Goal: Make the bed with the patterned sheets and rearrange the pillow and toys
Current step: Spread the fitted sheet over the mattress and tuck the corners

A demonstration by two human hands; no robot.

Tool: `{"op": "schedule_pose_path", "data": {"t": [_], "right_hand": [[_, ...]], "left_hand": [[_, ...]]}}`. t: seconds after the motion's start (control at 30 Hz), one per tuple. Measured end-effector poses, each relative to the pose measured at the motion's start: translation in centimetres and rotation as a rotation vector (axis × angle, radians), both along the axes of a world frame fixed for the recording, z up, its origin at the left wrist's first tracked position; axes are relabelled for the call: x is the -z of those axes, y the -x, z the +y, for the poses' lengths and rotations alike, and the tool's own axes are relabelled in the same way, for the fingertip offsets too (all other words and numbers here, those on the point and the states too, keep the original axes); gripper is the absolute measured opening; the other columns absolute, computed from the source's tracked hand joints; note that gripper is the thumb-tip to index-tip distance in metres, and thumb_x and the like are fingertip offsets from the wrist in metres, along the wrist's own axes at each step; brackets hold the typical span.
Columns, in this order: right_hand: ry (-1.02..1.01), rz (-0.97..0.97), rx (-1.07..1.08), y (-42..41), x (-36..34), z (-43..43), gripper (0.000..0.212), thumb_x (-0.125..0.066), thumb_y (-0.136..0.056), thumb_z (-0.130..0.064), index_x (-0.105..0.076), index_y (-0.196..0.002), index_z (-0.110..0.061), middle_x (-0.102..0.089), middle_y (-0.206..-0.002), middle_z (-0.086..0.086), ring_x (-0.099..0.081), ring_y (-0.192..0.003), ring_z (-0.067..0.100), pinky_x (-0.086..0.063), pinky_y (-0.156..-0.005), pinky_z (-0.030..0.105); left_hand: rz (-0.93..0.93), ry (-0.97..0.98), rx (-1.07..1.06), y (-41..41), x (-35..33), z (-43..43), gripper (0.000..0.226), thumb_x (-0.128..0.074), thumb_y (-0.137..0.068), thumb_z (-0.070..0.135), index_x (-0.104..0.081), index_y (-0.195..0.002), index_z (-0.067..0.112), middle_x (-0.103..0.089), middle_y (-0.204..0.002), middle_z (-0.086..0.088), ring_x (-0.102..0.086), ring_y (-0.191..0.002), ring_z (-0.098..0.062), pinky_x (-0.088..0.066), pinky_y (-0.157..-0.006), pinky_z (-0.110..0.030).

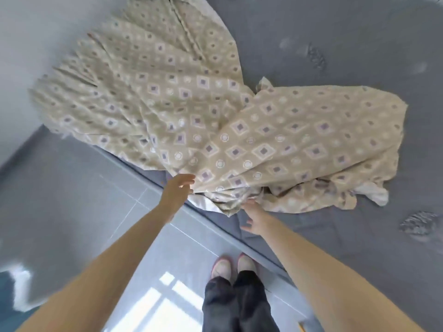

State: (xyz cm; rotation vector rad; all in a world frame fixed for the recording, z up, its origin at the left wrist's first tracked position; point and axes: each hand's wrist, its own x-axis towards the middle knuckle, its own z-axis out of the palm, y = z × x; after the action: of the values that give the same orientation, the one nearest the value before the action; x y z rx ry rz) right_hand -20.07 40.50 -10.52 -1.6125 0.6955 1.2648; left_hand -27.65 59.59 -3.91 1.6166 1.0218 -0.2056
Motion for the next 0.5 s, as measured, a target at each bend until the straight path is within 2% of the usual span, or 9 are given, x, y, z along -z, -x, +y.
{"op": "schedule_pose_path", "data": {"t": [0.1, 0.2, 0.33, 0.5], "right_hand": [[0.011, 0.061, 0.193, -1.0, 0.1, 1.0, 0.027, -0.055, -0.096, -0.021, -0.049, -0.121, -0.017, -0.04, -0.142, 0.003, -0.041, -0.125, 0.021, -0.041, -0.094, 0.034], [-0.006, 0.072, 0.199, -1.5, 0.0, 1.0, 0.037, -0.057, -0.095, -0.021, -0.049, -0.131, -0.013, -0.046, -0.139, 0.0, -0.043, -0.129, 0.018, -0.037, -0.101, 0.031], [-0.1, 0.076, 0.28, -1.1, -1.2, 0.4, 0.035, -0.052, -0.096, -0.008, -0.051, -0.131, -0.007, -0.058, -0.132, 0.002, -0.053, -0.123, 0.014, -0.035, -0.101, 0.024], [-0.188, 0.004, 0.429, -0.2, -4.6, -0.9, 0.035, -0.046, -0.096, 0.003, -0.046, -0.131, 0.0, -0.059, -0.126, 0.011, -0.057, -0.118, 0.019, -0.041, -0.101, 0.026]], "left_hand": [[0.006, 0.009, 0.002, 0.6, 0.5, 0.1, 0.031, -0.043, -0.091, -0.002, -0.06, -0.114, 0.01, -0.062, -0.114, -0.007, -0.059, -0.092, -0.02, -0.043, -0.069, -0.022], [0.023, 0.008, 0.026, 1.0, 0.3, 0.2, 0.033, -0.044, -0.091, -0.001, -0.06, -0.118, 0.01, -0.063, -0.117, -0.006, -0.06, -0.1, -0.024, -0.043, -0.077, -0.031], [-0.014, 0.007, 0.036, 1.0, -1.6, -0.4, 0.033, -0.042, -0.093, -0.001, -0.06, -0.119, 0.007, -0.062, -0.116, -0.006, -0.06, -0.095, -0.021, -0.042, -0.072, -0.026], [-0.06, 0.017, 0.054, 1.5, -4.2, -1.6, 0.03, -0.043, -0.093, -0.001, -0.059, -0.116, 0.008, -0.06, -0.111, -0.005, -0.058, -0.099, -0.023, -0.041, -0.08, -0.03]]}}
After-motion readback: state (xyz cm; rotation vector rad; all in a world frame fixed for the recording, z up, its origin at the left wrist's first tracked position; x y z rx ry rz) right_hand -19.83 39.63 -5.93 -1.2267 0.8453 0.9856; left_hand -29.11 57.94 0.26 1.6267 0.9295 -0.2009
